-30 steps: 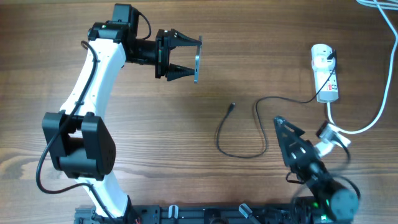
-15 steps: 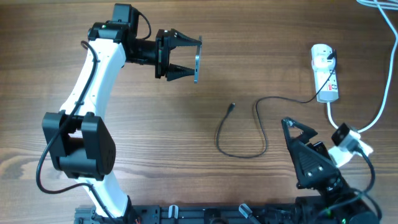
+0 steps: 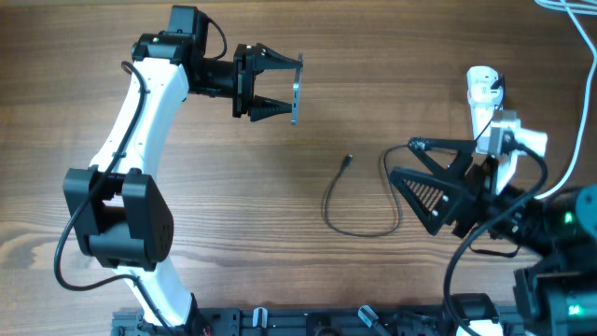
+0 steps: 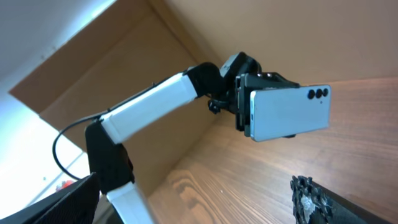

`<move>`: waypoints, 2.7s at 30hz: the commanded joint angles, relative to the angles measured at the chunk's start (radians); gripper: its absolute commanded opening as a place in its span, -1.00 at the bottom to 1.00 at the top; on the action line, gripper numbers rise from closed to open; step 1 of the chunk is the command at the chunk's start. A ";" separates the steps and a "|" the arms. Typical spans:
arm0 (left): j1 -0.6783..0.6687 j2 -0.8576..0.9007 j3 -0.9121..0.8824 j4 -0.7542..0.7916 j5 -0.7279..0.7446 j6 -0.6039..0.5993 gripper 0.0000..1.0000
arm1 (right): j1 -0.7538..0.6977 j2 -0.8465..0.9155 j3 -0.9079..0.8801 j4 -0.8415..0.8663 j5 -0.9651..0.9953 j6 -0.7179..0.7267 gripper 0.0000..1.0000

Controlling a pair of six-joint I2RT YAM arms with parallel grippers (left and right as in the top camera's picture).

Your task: Plug charger to phone and switch on socket

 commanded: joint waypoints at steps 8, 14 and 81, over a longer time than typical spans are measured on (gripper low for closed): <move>0.007 -0.037 0.001 -0.001 0.023 0.001 0.32 | 0.265 0.131 0.109 -0.039 0.171 -0.121 0.99; 0.007 -0.037 0.001 -0.001 0.023 0.001 0.32 | 0.466 0.328 0.319 -0.346 0.497 -0.327 0.99; 0.006 -0.037 0.001 0.000 -0.255 -0.067 0.30 | 0.798 1.024 0.852 -0.730 1.342 0.199 0.16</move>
